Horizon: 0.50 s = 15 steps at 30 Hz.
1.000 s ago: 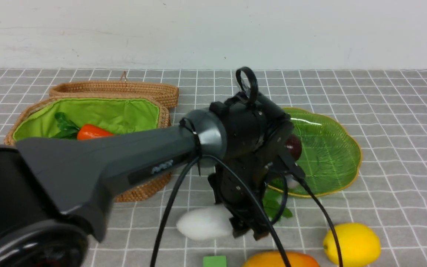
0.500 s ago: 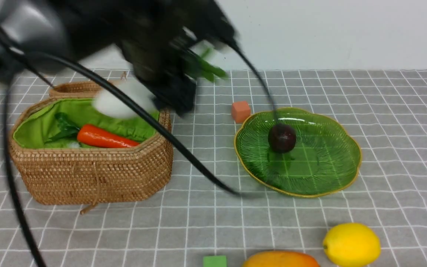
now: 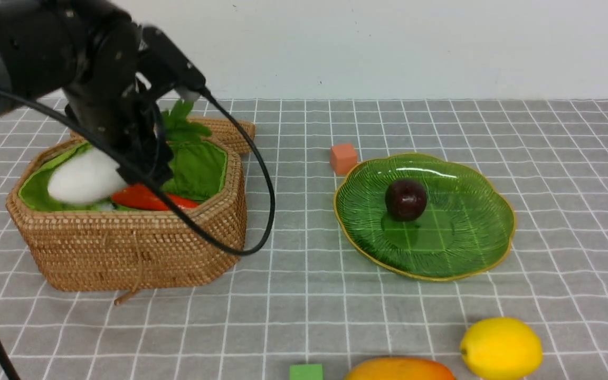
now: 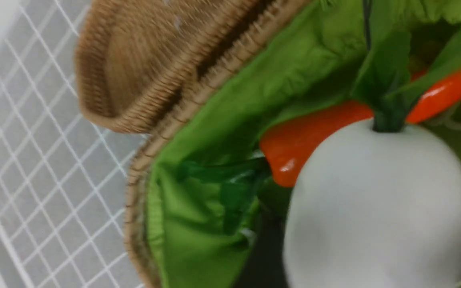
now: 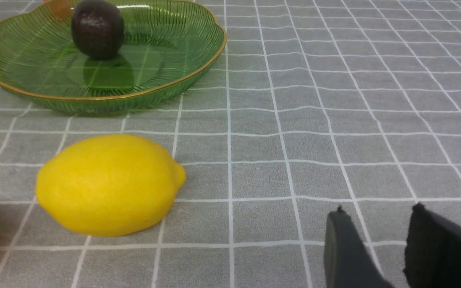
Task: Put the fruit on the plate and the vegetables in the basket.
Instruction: Take a daikon with your left arm and place it on the basket on the left, then use the right arm to grab a mango and put it into the right plate
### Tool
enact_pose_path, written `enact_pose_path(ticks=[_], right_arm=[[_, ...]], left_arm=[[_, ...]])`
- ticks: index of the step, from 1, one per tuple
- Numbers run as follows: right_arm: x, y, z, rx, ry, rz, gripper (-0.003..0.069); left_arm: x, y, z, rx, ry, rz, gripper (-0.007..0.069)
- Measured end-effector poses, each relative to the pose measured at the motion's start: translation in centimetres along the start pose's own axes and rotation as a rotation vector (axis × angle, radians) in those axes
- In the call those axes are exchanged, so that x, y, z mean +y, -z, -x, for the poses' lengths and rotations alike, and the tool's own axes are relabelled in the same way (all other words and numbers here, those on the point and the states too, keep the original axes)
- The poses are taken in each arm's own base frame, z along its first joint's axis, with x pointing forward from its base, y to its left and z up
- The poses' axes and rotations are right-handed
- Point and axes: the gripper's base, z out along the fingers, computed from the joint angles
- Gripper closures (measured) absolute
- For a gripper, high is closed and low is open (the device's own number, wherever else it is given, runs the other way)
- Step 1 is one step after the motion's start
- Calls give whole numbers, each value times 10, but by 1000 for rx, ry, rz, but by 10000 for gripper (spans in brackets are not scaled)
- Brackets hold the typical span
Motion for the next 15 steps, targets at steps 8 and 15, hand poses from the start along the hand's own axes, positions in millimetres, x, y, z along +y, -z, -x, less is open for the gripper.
enact_pose_path(ticks=[8, 15], right_arm=[[0, 0, 0, 0, 0, 0, 418], [0, 0, 0, 0, 0, 0, 418]], left_arm=[[7, 31, -15, 52, 47, 3, -3], [22, 160, -67, -77, 342, -3, 203]])
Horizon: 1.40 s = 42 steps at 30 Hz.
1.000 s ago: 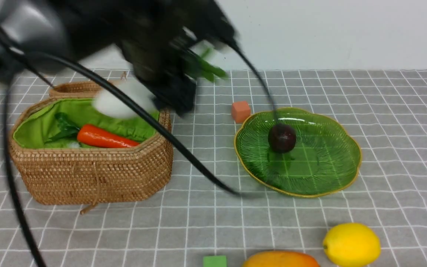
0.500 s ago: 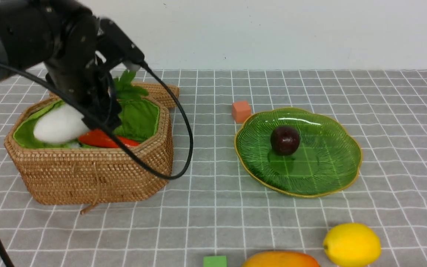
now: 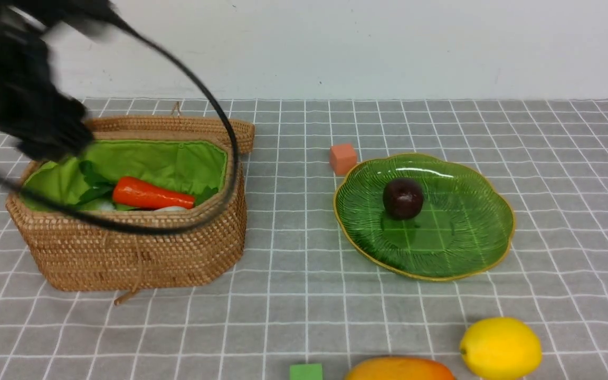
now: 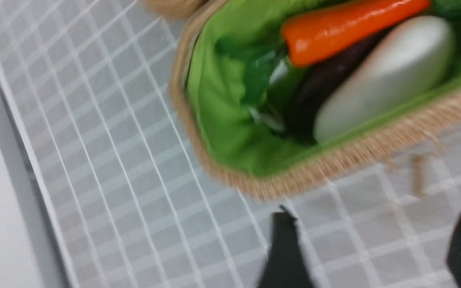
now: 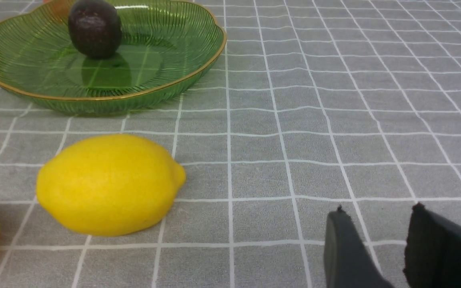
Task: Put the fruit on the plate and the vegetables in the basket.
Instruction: Use the right arm to grab a mango and put it into the right plate
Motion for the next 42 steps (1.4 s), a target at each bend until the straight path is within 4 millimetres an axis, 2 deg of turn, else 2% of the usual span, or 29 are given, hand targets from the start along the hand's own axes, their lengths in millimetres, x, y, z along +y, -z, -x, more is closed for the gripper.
enact_pose_path(ticks=[1, 2, 3, 4, 5, 7, 8, 10, 14, 16, 17, 18, 20, 23, 42], right_arm=[[0, 0, 0, 0, 0, 0, 418], [0, 0, 0, 0, 0, 0, 418], [0, 0, 0, 0, 0, 0, 418], [0, 0, 0, 0, 0, 0, 418], [0, 0, 0, 0, 0, 0, 418], [0, 0, 0, 0, 0, 0, 418], [0, 0, 0, 0, 0, 0, 418], [0, 0, 0, 0, 0, 0, 418], [0, 0, 0, 0, 0, 0, 418], [0, 0, 0, 0, 0, 0, 418], [0, 0, 0, 0, 0, 0, 418], [0, 0, 0, 0, 0, 0, 418], [0, 0, 0, 0, 0, 0, 418], [0, 0, 0, 0, 0, 0, 418], [0, 0, 0, 0, 0, 0, 418]], left_arm=[[1, 15, -8, -29, 47, -15, 242], [4, 41, -23, -92, 102, -39, 316], [4, 54, -34, -124, 135, -62, 362], [4, 56, -37, -127, 137, -67, 373], [3, 77, -58, -179, 183, -97, 466], [0, 101, -90, -248, 251, -134, 557], [-3, 112, -114, -285, 293, -157, 613], [-11, 127, -158, -404, 372, -202, 638], [-31, 112, -217, -703, 451, -242, 638], [-36, 103, -227, -757, 459, -244, 638], [-45, 89, -245, -856, 484, -258, 638], [-48, 85, -252, -900, 498, -268, 638], [-57, 67, -261, -954, 531, -301, 638], [-61, 55, -262, -945, 541, -314, 638], [-63, 49, -263, -915, 537, -313, 638]])
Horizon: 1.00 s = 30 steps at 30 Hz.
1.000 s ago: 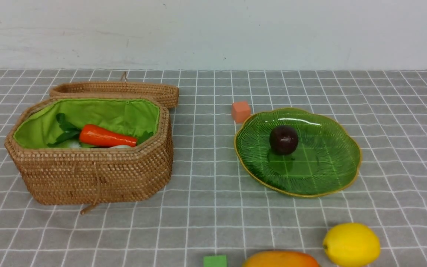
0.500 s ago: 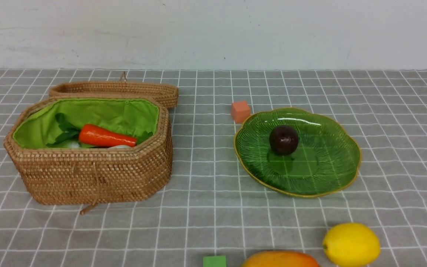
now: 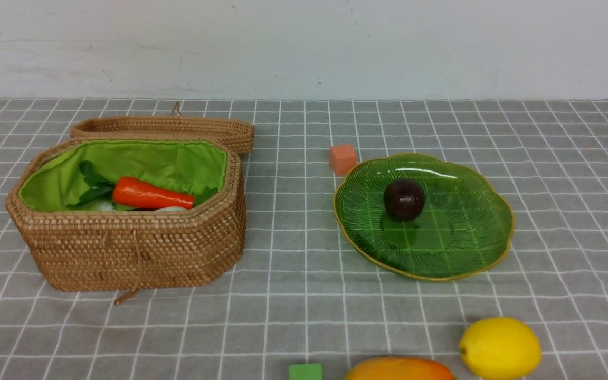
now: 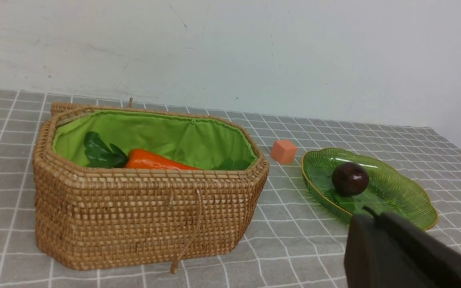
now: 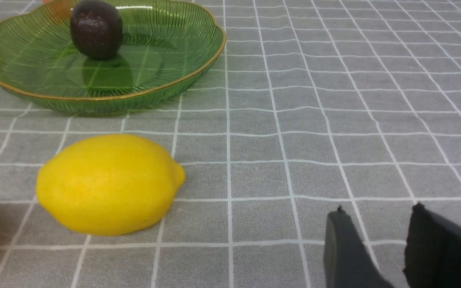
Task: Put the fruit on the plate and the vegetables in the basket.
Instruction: Use the right arm to grab a mango and put it into the right plate
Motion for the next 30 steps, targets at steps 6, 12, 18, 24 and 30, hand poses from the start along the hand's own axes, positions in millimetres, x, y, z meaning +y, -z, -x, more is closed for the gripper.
enact_pose_path(ticks=[6, 12, 18, 24, 30], right_arm=[[0, 0, 0, 0, 0, 0, 418], [0, 0, 0, 0, 0, 0, 418], [0, 0, 0, 0, 0, 0, 418], [0, 0, 0, 0, 0, 0, 418], [0, 0, 0, 0, 0, 0, 418]], left_arm=[[5, -9, -10, -51, -10, 56, 638], [25, -29, -52, -20, -5, 255, 634], [38, -36, -85, 71, 20, 329, 629], [48, -39, -120, 198, 42, 363, 622], [48, -39, -120, 199, 42, 363, 617]])
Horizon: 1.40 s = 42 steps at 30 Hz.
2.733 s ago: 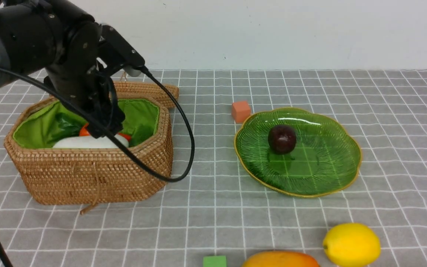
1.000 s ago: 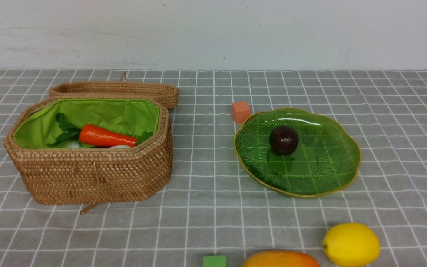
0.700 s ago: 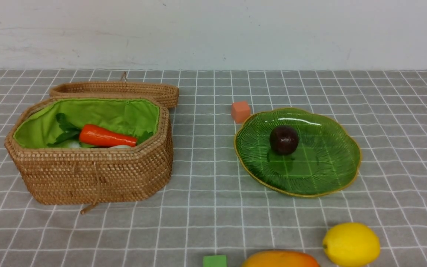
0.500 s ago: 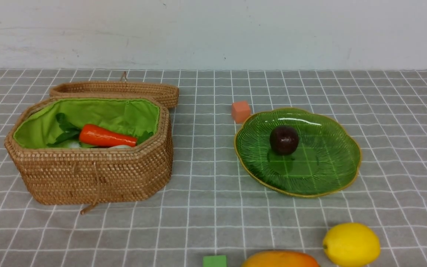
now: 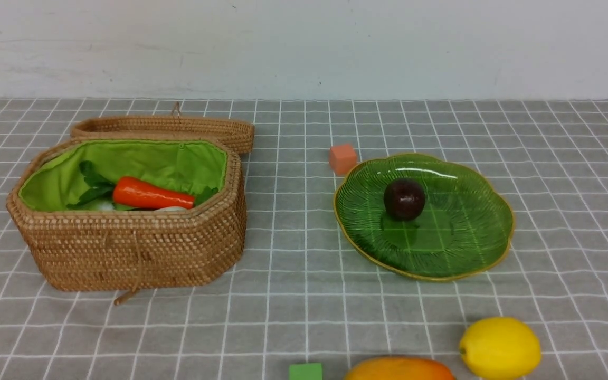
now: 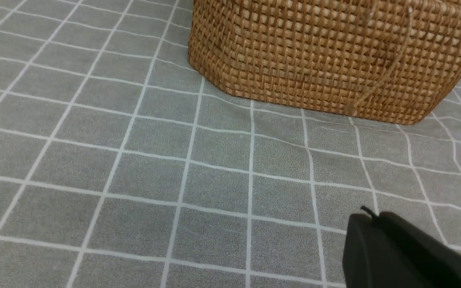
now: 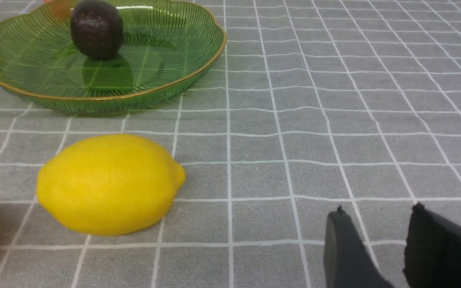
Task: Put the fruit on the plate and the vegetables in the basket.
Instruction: Use the right arm to grab a mango and put it into the right plate
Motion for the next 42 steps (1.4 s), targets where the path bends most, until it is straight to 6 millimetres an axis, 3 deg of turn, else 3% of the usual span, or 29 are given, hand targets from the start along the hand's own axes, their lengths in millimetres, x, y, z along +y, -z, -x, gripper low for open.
enact_pose_path(ticks=[22, 27, 31, 32, 36, 42], right_arm=[[0, 0, 0, -1, 0, 0, 418], [0, 0, 5, -68, -34, 0, 418], [-1, 2, 19, -221, -183, 6, 418], [-3, 3, 25, -297, -329, 18, 418], [-7, 6, 33, -401, -598, 42, 418], [-12, 12, 45, -509, -687, 40, 418]], left_arm=[[0, 0, 0, 3, 0, 1, 603], [0, 0, 0, 3, 0, 1, 603], [0, 0, 0, 3, 0, 1, 601], [0, 0, 0, 3, 0, 1, 600], [0, 0, 0, 3, 0, 1, 599], [0, 0, 0, 4, -1, 1, 596]])
